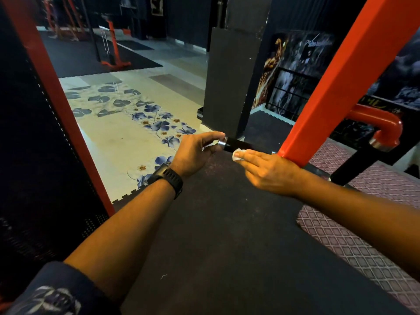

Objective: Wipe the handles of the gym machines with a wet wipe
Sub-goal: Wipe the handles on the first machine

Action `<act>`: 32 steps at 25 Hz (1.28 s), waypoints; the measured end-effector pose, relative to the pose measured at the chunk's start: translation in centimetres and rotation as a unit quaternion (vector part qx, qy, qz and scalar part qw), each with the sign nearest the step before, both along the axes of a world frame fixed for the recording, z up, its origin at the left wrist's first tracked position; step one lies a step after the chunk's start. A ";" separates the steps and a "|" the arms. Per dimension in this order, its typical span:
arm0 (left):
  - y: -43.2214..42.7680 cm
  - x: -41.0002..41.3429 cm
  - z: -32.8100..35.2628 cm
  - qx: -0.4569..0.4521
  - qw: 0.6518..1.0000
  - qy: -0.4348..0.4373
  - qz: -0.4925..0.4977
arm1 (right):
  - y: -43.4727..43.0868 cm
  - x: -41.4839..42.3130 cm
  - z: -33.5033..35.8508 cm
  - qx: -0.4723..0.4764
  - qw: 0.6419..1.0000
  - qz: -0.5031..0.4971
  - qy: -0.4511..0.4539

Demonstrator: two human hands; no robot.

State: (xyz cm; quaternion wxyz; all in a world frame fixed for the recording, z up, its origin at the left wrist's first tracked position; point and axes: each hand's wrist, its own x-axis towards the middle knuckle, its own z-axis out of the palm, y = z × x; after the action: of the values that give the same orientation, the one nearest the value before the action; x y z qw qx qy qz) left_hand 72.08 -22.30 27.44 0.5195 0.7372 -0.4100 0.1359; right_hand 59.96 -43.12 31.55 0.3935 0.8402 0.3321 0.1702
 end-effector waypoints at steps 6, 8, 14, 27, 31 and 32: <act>-0.5 0.4 -0.1 -0.001 1.000 -0.017 0.014 | 0.2 -0.5 -0.4 0.103 0.993 0.002 -0.059; -0.6 0.4 -0.1 0.003 0.999 -0.038 0.035 | 1.4 -0.3 -0.8 0.257 0.961 -0.022 -0.102; -1.0 0.1 -0.2 -0.002 0.997 -0.042 0.065 | 6.3 2.3 3.8 0.485 0.814 -0.316 -0.052; -0.6 -0.8 -0.5 -0.007 0.998 -0.046 0.050 | 6.7 4.7 6.8 0.478 0.772 -0.408 0.097; -0.5 -0.7 -0.6 -0.003 0.998 -0.033 0.049 | 7.3 2.9 5.9 0.443 0.808 -0.384 0.060; -0.5 -0.6 -0.5 -0.006 0.998 -0.037 0.053 | 7.1 1.8 4.6 0.436 0.833 -0.339 0.028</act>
State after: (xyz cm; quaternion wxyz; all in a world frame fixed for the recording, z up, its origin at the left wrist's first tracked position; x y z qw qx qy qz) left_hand 71.46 -22.84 26.92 0.5004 0.7495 -0.3882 0.1927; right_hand 61.80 -35.97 36.18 0.0100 0.9889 -0.0719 0.1297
